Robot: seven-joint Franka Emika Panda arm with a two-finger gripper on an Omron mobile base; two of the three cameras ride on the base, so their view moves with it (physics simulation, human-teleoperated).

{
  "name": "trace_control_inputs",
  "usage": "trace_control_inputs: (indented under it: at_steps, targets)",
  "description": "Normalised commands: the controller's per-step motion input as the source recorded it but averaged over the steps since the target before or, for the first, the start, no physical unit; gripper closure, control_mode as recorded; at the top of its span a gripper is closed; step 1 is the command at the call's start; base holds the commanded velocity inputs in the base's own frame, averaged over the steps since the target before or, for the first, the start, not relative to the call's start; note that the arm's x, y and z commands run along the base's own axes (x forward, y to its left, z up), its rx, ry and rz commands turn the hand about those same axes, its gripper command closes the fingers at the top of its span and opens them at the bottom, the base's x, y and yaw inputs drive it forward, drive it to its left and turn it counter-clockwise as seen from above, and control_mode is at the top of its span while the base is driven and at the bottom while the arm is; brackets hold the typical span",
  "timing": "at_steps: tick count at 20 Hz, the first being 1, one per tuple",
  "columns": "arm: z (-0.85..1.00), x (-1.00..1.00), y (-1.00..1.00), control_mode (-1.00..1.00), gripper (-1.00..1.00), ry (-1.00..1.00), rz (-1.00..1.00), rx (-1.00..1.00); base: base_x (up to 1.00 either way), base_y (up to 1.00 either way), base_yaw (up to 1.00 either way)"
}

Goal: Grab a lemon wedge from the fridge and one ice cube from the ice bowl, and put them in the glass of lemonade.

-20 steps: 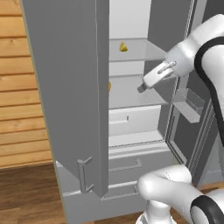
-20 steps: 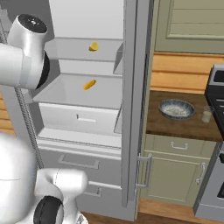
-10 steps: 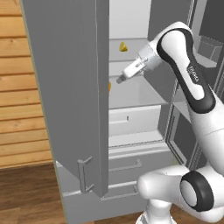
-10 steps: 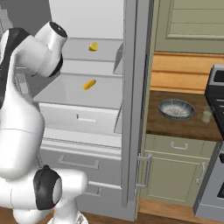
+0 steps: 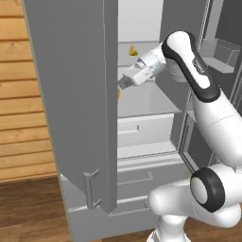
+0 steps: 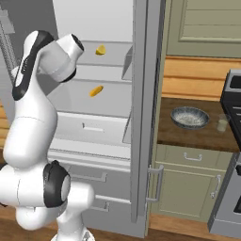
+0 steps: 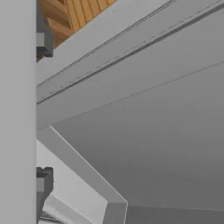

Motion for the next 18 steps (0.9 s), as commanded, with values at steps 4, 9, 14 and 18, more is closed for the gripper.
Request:
trace_control_inputs:
  at_steps: [4, 9, 14, 18]
  targets:
    - [-0.16, 0.00, 0.88, -1.00, -1.00, 0.00, 0.14, 0.00, 0.00, 0.00, 0.00]
    - [-0.10, -0.03, 1.00, -1.00, -1.00, -0.01, 0.18, 0.00, 0.00, 0.00, 0.00]
    - [0.00, -0.21, 1.00, -1.00, -1.00, -0.06, 0.18, 0.00, 0.00, 0.00, 0.00]
    - [0.00, -0.27, 1.00, -1.00, -1.00, -0.10, 0.05, 0.00, 0.00, 0.00, 0.00]
